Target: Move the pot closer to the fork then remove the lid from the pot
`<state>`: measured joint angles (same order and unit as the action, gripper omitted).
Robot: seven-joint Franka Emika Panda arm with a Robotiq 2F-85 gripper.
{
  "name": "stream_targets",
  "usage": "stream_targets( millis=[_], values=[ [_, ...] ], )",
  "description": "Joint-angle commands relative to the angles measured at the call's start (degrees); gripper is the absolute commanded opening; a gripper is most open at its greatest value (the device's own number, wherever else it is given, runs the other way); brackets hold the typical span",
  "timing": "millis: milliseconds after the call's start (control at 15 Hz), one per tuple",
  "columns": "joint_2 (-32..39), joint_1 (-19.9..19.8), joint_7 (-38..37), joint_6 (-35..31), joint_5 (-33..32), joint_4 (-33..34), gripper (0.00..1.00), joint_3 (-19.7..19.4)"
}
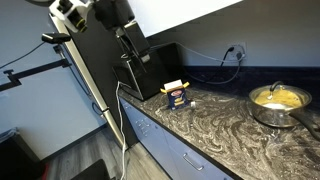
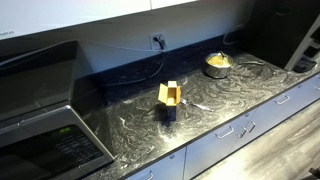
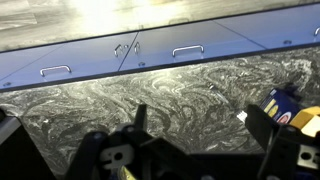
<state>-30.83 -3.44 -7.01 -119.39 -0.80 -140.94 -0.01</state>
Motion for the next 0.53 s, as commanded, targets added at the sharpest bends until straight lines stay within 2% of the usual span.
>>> stream_targets(
  millis=[0, 467],
  values=[
    [7.4, -3.1, -9.1, -3.3, -0.1, 5.6, 1.0, 0.6],
    [25.3, -7.5, -25.3, -4.8, -0.5, 18.6, 1.0, -1.5]
  ],
)
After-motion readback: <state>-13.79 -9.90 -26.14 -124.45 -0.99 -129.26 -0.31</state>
